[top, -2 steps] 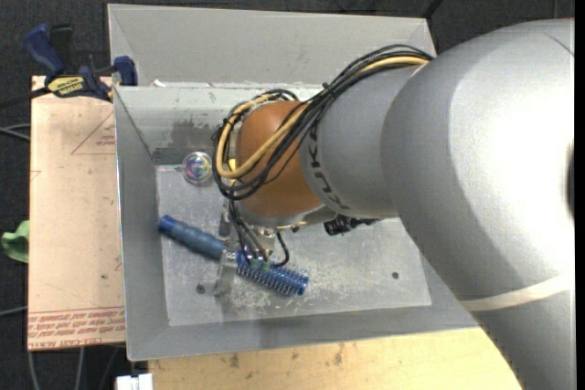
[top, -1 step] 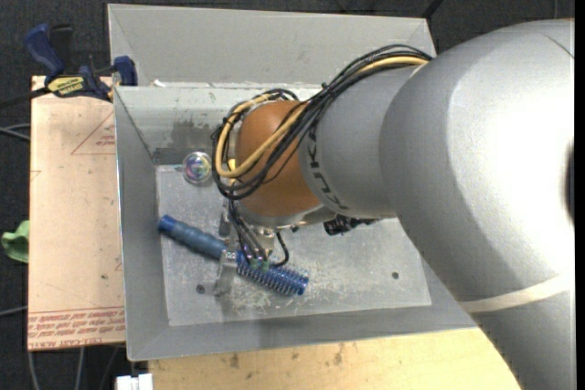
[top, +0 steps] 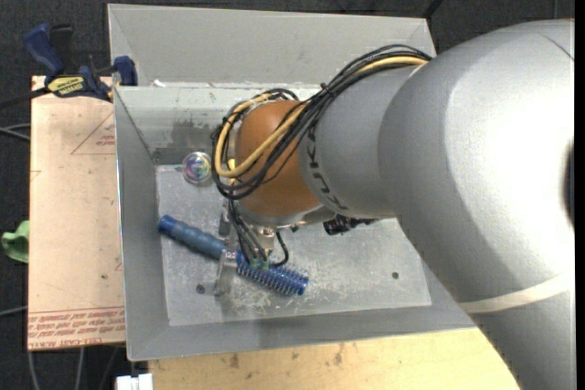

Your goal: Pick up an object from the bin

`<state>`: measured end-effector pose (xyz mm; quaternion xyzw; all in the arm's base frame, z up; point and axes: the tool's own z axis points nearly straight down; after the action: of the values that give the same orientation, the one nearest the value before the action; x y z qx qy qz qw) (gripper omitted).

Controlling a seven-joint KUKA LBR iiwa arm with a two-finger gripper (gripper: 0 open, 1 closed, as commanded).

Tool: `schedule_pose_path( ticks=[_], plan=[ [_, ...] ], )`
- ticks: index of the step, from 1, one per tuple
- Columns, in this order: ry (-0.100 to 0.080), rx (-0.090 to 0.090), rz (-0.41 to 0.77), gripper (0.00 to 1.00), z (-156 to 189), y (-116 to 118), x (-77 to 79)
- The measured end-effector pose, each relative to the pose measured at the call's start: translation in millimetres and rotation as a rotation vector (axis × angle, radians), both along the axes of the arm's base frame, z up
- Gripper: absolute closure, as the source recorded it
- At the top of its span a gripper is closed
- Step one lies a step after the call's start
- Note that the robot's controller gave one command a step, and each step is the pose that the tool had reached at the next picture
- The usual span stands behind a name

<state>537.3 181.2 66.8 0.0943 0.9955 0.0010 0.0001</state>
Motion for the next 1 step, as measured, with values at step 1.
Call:
schedule_pose_path(
  ticks=[1],
  plan=[
    [0.0, 0.0, 0.0, 1.0, 0.1, 0.1, 0.3]
  ],
)
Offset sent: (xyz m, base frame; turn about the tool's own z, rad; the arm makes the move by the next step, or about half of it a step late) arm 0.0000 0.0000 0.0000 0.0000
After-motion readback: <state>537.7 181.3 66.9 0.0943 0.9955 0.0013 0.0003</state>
